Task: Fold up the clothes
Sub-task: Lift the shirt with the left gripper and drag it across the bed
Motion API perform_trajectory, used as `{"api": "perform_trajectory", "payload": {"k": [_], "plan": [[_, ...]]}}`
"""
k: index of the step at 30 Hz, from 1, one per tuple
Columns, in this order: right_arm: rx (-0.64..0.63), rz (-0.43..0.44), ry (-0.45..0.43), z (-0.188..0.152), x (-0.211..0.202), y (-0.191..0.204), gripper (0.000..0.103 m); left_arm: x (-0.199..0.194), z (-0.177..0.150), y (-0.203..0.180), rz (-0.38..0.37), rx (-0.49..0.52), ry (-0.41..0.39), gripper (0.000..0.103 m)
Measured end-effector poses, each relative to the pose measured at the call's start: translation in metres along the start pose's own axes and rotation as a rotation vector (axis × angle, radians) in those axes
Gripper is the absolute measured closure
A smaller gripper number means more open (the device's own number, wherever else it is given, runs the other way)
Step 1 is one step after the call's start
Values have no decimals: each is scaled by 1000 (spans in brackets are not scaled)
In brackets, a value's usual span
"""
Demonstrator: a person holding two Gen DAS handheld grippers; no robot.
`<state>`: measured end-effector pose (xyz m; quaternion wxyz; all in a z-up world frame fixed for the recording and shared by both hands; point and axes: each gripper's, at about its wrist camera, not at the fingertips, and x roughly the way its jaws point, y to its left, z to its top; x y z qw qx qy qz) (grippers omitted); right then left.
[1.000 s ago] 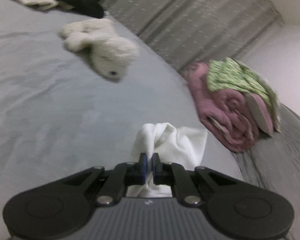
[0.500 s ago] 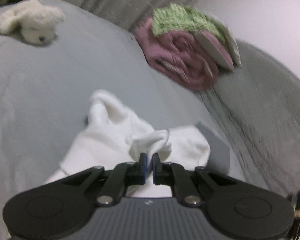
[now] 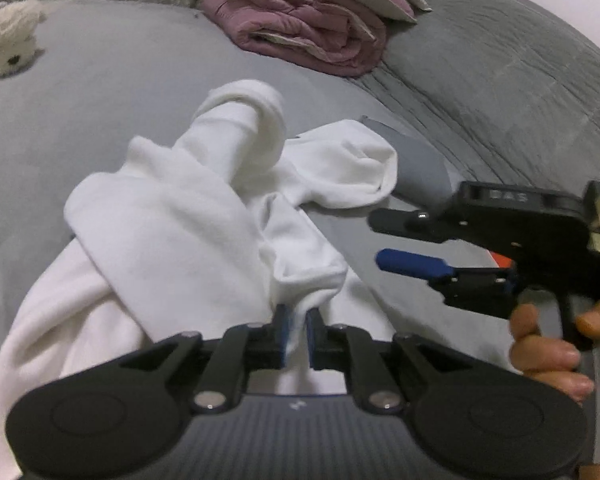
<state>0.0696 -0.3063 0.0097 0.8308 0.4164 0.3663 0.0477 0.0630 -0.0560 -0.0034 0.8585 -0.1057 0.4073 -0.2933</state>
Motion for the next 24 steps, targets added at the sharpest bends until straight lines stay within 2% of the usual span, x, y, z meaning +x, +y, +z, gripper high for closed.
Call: {"api": "perform_trajectory", "payload": {"k": [5,7,10,13,17,20,21,24], "plan": [[4,5,10,0,-1,-1,63,-27,6,5,2,-14,-47,77],[4,6,9,0,-2,-1,63,-39,10,12,20,-35,-82,67],[5,6,10,-1,-3,-1,63,-53,17,26,58,-83,-125,64],[9,8,17,-1,-2,-1,63,-57,22,49,105,-183,-132,63],[7,9,19,-1,-2,0,63,-51,23,85,126,-341,-123,63],[6,7,19,0,-2,0,63,-42,21,108,106,-454,-116,59],[6,5,19,0,-2,0,63,-39,21,113,96,-486,-114,54],[6,1,22,1,0,0,63,-28,21,127,52,-573,-114,51]]}}
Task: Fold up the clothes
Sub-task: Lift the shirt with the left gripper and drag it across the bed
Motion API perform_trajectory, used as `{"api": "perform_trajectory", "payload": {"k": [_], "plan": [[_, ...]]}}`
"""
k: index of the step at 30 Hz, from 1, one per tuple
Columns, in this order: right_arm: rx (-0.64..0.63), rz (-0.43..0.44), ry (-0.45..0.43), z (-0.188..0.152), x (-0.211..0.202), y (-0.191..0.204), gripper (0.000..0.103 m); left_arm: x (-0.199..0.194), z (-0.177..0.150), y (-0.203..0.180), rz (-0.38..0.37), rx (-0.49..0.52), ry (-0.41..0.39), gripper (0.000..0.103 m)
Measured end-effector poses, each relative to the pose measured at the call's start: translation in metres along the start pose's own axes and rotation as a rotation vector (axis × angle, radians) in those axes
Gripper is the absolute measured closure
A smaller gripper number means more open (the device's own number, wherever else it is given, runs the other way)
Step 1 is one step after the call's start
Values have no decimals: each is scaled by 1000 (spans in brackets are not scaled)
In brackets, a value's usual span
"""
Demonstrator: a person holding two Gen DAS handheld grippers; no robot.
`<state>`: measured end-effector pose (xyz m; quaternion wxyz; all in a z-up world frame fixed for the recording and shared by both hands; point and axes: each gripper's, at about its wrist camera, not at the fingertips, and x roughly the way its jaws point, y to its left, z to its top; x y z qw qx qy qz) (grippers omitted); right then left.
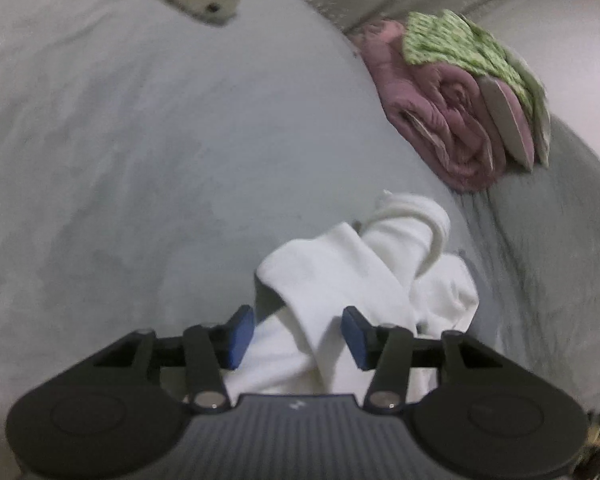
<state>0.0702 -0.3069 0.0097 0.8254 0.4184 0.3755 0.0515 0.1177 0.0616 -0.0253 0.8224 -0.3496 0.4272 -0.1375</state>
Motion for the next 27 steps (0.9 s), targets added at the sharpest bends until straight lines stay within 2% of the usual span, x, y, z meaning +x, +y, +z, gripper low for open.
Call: {"api": "perform_trajectory", "payload": {"k": [5,8,9,10,18,27], "plan": [[-3,-9,4,0,3,0,63,16,3,7,-77,-100,-11,55],[-5,-15,3,1,4,-1,63,20,2,7,-96,-132,-50,80],[-5,-16,4,2,4,-1,63,18,3,8,-100,-138,-68,92],[-5,-17,6,2,4,-1,63,16,4,8,-100,-140,-91,95],[-15,-25,12,2,7,-1,63,-32,38,-8,-52,-36,-325,100],[-50,-39,30,-3,11,-1,63,-80,95,-23,61,85,-540,100]]}}
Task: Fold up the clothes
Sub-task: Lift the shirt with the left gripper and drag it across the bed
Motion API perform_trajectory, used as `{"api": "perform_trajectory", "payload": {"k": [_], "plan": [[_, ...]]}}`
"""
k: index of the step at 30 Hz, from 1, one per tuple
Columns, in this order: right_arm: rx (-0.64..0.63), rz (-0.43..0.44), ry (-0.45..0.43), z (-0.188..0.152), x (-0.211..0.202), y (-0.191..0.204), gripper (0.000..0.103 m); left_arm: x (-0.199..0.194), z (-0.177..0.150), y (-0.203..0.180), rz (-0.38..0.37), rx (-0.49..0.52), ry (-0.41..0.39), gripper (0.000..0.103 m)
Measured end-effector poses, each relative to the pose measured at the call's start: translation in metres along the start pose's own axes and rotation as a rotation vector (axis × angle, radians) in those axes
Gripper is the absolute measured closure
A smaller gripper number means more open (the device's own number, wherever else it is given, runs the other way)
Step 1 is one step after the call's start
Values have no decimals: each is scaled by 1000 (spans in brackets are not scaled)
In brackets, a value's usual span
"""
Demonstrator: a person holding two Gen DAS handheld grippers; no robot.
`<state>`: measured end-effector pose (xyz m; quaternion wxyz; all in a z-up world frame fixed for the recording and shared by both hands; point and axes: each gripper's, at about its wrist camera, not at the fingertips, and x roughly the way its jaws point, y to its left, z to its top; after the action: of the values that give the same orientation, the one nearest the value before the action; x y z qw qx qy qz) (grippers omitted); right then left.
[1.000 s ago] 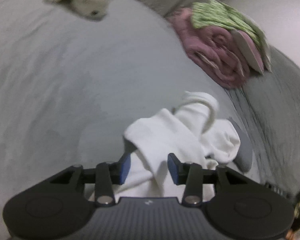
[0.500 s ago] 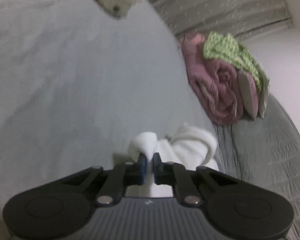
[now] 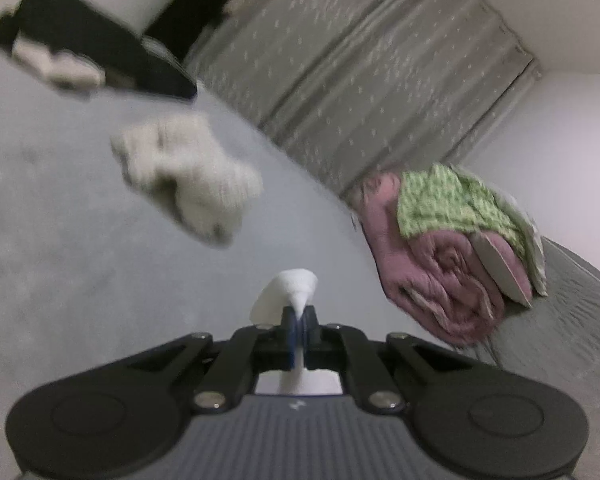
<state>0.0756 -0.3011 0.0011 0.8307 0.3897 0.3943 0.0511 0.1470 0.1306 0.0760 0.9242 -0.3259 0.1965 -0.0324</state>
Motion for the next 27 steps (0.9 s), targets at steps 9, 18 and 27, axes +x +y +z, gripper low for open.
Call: {"api": "perform_trajectory", "payload": {"k": [9,18,27], "plan": [[-67,-25,28,-9,11,13,63,-8,63,25,166,106,-202,100],[-193,-46,31,-21,16,30,63,-9,114,55,315,200,-303,100],[-283,-76,19,-33,28,42,63,-18,160,96,577,114,-323,100]]}}
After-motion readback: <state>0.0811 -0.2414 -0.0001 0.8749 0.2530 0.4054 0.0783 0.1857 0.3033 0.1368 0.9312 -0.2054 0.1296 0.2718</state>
